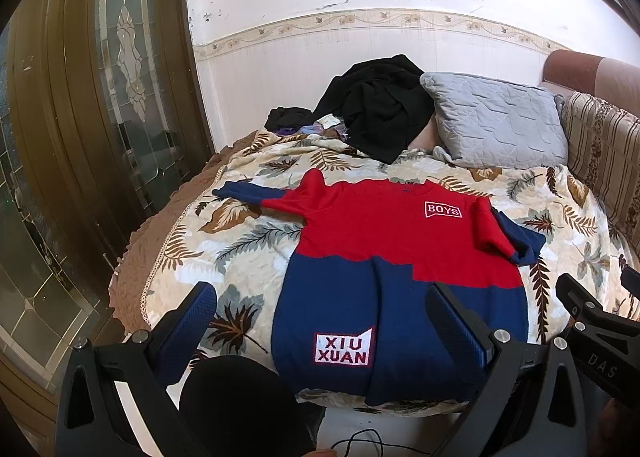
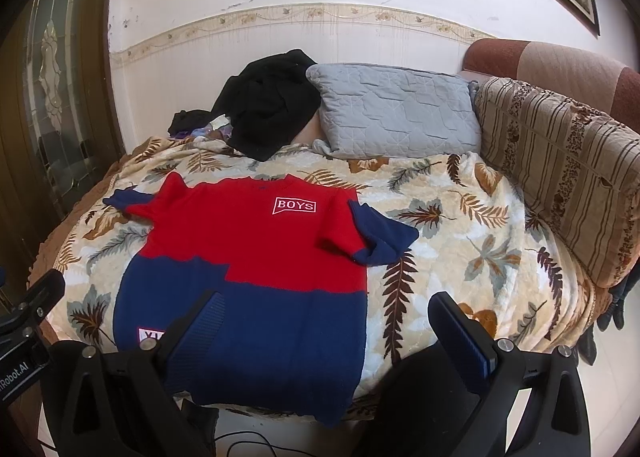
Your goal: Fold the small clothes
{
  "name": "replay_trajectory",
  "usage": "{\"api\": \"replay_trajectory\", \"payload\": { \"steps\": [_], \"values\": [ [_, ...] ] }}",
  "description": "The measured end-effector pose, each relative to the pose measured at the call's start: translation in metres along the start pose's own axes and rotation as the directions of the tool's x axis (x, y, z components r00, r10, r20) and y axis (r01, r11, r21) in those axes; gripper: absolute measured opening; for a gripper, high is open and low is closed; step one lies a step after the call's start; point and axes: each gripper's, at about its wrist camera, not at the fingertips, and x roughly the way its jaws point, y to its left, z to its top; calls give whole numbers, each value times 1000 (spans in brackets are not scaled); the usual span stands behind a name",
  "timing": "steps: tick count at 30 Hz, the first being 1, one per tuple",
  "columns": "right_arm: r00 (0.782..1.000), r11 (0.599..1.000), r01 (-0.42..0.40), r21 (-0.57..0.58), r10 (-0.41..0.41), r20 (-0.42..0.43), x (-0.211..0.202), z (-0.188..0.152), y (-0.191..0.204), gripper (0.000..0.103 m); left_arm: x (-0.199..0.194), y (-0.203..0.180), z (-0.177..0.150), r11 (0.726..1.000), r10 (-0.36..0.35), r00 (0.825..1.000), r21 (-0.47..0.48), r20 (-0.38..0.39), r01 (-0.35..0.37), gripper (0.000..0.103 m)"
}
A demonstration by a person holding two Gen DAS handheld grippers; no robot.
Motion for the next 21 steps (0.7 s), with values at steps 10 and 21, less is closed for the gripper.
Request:
{"api": "replay_trajectory", "payload": {
  "steps": [10, 21],
  "values": [
    [1000, 1000, 2, -3, -2, -5, 0, -2, 1, 103, 1, -1, -2, 1000, -3, 1000, 6, -2, 3, 103],
    [1000, 1000, 4, -7, -4, -11, 2, -3, 4, 103, 3, -5, -3, 1000, -6, 1000, 13, -7, 6, 103]
  ]
}}
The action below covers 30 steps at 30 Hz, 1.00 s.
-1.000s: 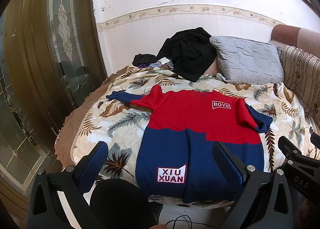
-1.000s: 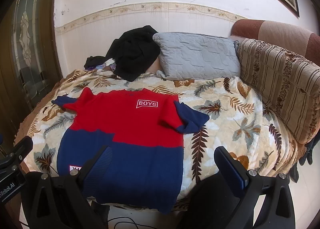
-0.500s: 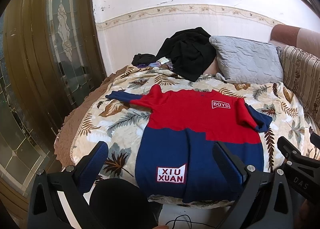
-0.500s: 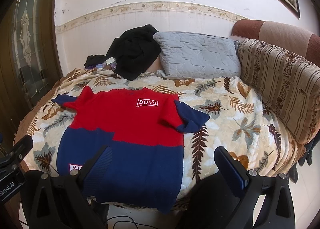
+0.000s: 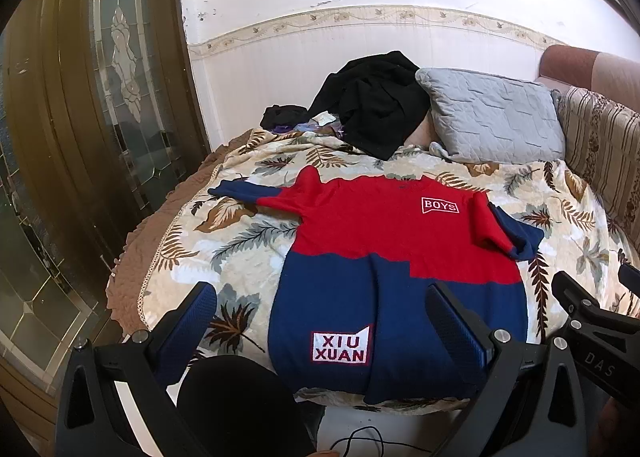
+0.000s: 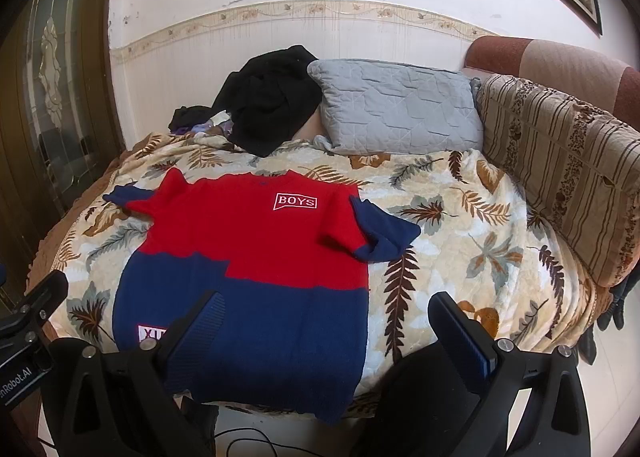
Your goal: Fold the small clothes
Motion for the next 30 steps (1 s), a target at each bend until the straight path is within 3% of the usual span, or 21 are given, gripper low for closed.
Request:
{"api": "replay_trajectory", "payload": {
  "steps": [26, 30],
  "values": [
    [999, 1000, 6, -6, -7, -37, 17, 6, 2, 103, 13, -2, 1, 1000, -14, 999, 2, -30, 14, 103],
    [999, 1000, 7, -11, -7, -38, 20, 8, 2, 103, 13, -2, -6, 999, -49, 998, -17, -49, 48, 103]
  ]
}}
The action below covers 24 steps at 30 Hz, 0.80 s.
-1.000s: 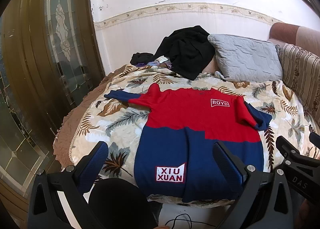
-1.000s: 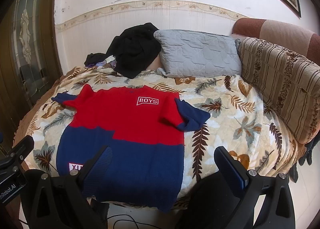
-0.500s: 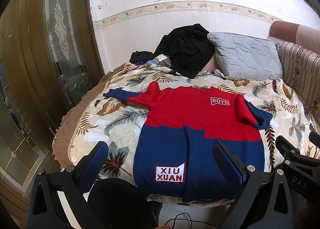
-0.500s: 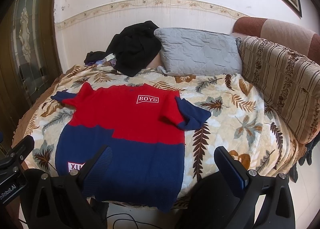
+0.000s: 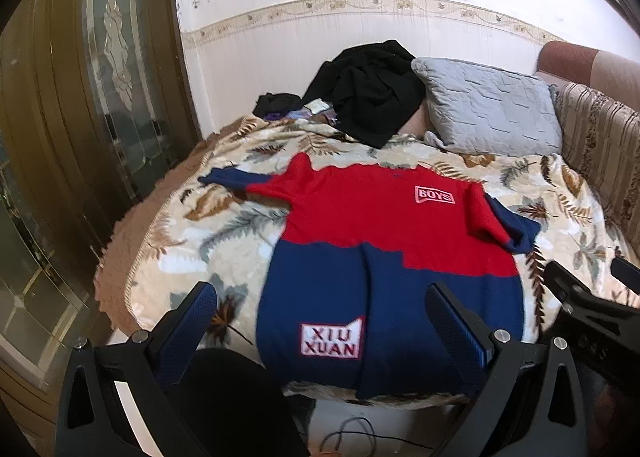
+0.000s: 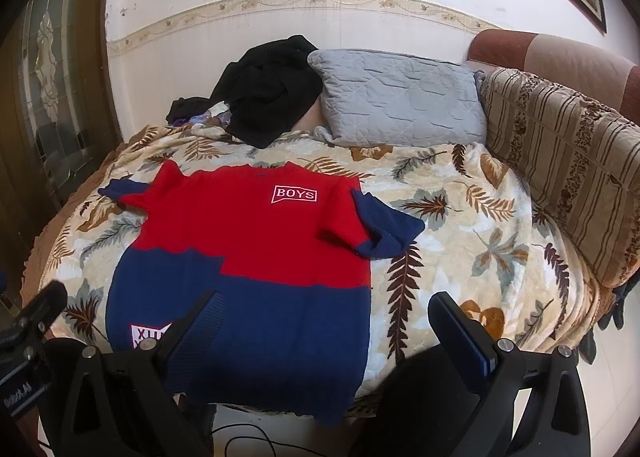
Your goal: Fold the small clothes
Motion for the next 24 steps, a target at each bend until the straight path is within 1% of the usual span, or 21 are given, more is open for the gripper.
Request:
{"api": "replay_trajectory", "payload": {
  "steps": [1, 3, 4, 5, 7, 9, 11, 13, 16, 18, 20, 21, 22, 23, 24],
  "values": [
    [1000, 1000, 1, -1, -1, 1, 1, 0, 0, 103, -1, -1, -3, 1000, -18, 1000, -4, -7, 18, 103],
    [1000, 1000, 2, -1, -2, 0, 3, 1, -1, 103, -3, -4, -12, 996, -85, 996, -11, -23, 85, 103],
    [1000, 1000, 3, -2, -3, 0, 3, 1, -1, 103, -6, -8, -17, 992, -130, 991, -6, -28, 129, 103],
    [1000, 1000, 5, -2, -5, 1, 3, 1, -1, 103, -8, -10, -19, 989, -150, 988, 1, -30, 150, 103],
    [1000, 1000, 6, 3, -6, 0, 6, 3, -3, 103, -13, -13, -20, 986, -164, 986, 14, -16, 164, 103],
    [1000, 1000, 8, 10, -8, 2, 10, 4, -5, 103, -20, -14, -21, 986, -166, 986, 16, 21, 166, 103],
    [1000, 1000, 10, 13, -10, -2, 15, 7, -8, 103, -21, -15, -19, 983, -185, 982, 21, 27, 184, 103],
    [1000, 1000, 12, 17, -12, -6, 22, 10, -11, 103, -14, -14, -16, 986, -164, 986, 16, 15, 163, 103],
    [1000, 999, 21, 25, -21, -8, 35, 13, -19, 103, 2, -6, -4, 994, -106, 994, -12, 7, 106, 103],
    [1000, 999, 19, 51, -18, -21, 51, 17, -33, 103, 18, -1, 13, 998, -61, 998, -22, 17, 61, 103],
    [999, 996, 19, 91, -15, -45, 70, 22, -52, 103, 35, 4, 32, 999, -16, 998, -38, 54, 18, 103],
    [999, 994, 11, 108, -5, -54, 78, 23, -59, 103, 45, 6, 41, 999, 11, 997, -47, 82, -7, 103],
    [997, 990, -17, 138, 26, -69, 92, 25, -71, 103, 57, 7, 51, 998, 42, 993, -50, 107, -37, 103],
    [995, 986, -40, 162, 54, -83, 102, 26, -80, 103, 73, 6, 61, 996, 77, 989, -49, 122, -72, 103],
    [990, 977, -67, 203, 91, -108, 117, 27, -91, 103, 92, 5, 71, 995, 98, 988, -47, 119, -93, 103]
  ]
}}
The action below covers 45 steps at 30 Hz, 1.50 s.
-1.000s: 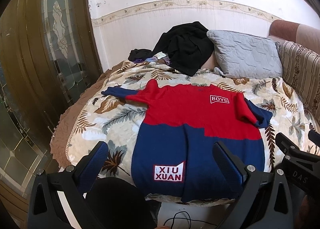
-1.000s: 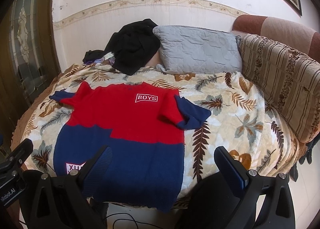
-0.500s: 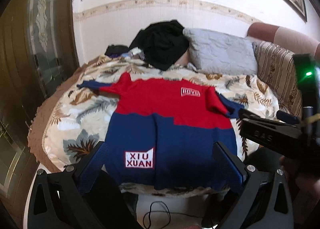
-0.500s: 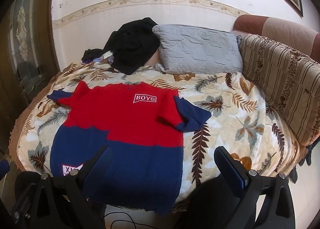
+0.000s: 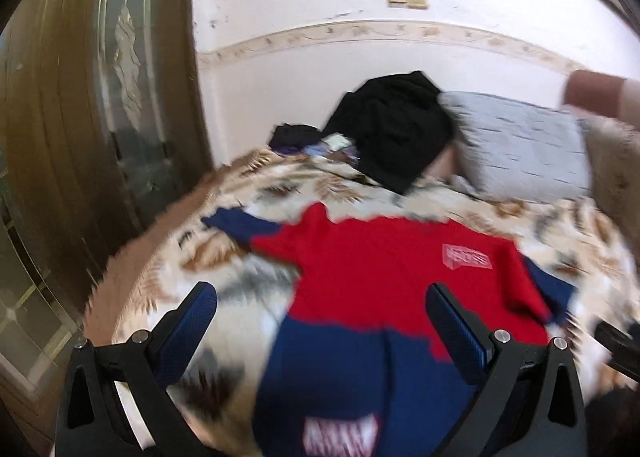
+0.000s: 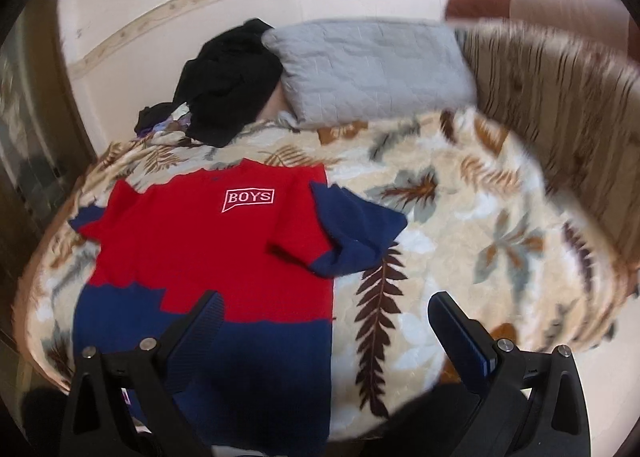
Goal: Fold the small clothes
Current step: 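Grasp the blue sleeve cuff with the left tool while the right tool grasps the other sleeve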
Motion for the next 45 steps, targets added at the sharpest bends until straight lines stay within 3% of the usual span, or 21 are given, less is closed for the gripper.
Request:
{"api": "replay_trajectory", "payload": {
  "steps": [4, 6, 11, 13, 16, 17, 18, 19, 20, 25, 28, 31, 33, 36, 37, 38, 39, 40, 43, 45],
  "values": [
    [993, 983, -76, 166, 89, -71, 45, 12, -37, 103, 79, -13, 17, 1000, 5, 997, -27, -79, -7, 103],
    [990, 971, -73, 227, 99, -102, 71, 19, -49, 103, 117, -21, 22, 999, 13, 992, -38, -125, -18, 103],
    [984, 962, -41, 271, 87, -157, 119, 33, -54, 97, 166, -29, 7, 998, 10, 981, -56, -193, -21, 103],
    [980, 953, -40, 300, 96, -176, 140, 38, -53, 94, 179, -28, 3, 998, -25, 967, -67, -254, 8, 103],
    [972, 935, 3, 354, 81, -223, 165, 39, -54, 80, 187, -20, 8, 994, -80, 960, -90, -269, 57, 103],
    [975, 934, 22, 355, 58, -213, 168, 40, -54, 70, 189, -17, 10, 996, -59, 963, -81, -261, 39, 103],
    [978, 941, 33, 336, 39, -206, 170, 42, -52, 47, 191, -12, 11, 997, -33, 966, -72, -255, 16, 103],
    [979, 952, 14, 306, 50, -200, 170, 47, -48, 32, 194, -7, 11, 998, -13, 968, -68, -252, -4, 103],
    [980, 953, 2, 304, 59, -192, 169, 50, -47, 31, 197, 0, 13, 997, 9, 967, -73, -255, -29, 103],
    [987, 957, -96, 273, 127, -97, 146, 86, -22, 30, 208, 30, 20, 986, 70, 963, -130, -262, -107, 103],
    [975, 951, -203, 233, 218, -42, 135, 112, 12, 30, 209, 46, 26, 976, 108, 962, -158, -249, -151, 103],
    [949, 937, -306, 168, 315, -30, 133, 132, 63, 30, 210, 63, 32, 962, 159, 959, -182, -235, -204, 103],
    [919, 915, -385, 124, 392, -39, 135, 133, 103, 30, 210, 73, 34, 953, 193, 956, -190, -223, -237, 103],
    [882, 891, -443, 103, 453, -131, 152, 121, 149, 35, 212, 88, 34, 943, 215, 950, -205, -224, -262, 103],
    [858, 877, -469, 109, 481, -180, 165, 113, 164, 36, 214, 93, 34, 940, 219, 948, -209, -229, -268, 103],
    [834, 860, -495, 120, 509, -212, 174, 106, 173, 46, 216, 96, 33, 938, 222, 947, -212, -234, -273, 103],
    [800, 838, -525, 149, 546, -251, 185, 98, 179, 73, 218, 100, 32, 936, 226, 944, -215, -242, -279, 103],
    [785, 830, -529, 179, 558, -269, 193, 92, 180, 81, 219, 103, 31, 934, 228, 942, -219, -248, -283, 103],
    [782, 832, -519, 199, 555, -282, 200, 78, 175, 82, 222, 108, 31, 933, 219, 943, -229, -251, -277, 103],
    [818, 864, -473, 172, 504, -279, 199, 78, 163, 82, 222, 104, 31, 940, 195, 950, -229, -243, -252, 103]
  ]
}}
